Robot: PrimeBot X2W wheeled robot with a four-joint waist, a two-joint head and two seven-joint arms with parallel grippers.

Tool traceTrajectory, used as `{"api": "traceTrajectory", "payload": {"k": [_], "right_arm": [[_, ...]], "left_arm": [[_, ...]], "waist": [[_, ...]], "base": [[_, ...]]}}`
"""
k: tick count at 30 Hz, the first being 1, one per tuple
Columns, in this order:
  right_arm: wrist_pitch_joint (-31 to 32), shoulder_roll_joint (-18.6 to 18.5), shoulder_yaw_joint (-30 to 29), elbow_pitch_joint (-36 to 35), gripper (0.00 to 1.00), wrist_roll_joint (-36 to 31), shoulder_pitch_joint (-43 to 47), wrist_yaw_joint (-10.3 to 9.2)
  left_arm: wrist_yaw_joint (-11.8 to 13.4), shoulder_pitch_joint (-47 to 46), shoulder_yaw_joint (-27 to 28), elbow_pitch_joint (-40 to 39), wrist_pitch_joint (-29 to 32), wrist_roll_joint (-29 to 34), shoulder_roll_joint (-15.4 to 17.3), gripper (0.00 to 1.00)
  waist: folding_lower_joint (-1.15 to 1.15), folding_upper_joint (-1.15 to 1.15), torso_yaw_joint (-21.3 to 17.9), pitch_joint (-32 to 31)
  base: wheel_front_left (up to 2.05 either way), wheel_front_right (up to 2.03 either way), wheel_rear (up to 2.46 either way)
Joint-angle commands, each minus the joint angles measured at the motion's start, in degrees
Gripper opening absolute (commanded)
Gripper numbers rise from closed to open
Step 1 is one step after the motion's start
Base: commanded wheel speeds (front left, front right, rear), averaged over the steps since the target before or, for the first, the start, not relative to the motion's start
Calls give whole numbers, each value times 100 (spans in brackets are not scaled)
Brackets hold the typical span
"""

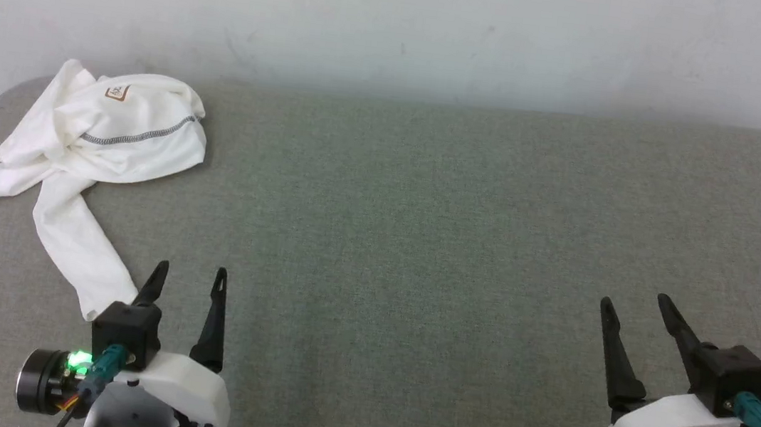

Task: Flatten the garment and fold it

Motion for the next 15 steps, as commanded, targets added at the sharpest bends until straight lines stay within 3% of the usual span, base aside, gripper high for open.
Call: {"api": "traceTrajectory", "payload": {"k": [1, 15], "right_arm": [[14, 4, -33, -36, 100, 53, -28, -2], [101, 7, -85, -215, 100, 182, -47, -3]], "left_arm": [[10, -59, 21, -38, -33, -47, 3, 100], [43, -141, 64, -89, -139, -122, 30, 100]], "waist": [[0, 0, 6, -3], [0, 0, 144, -37]], "base": [[0, 0, 0], [0, 0, 0]]}}
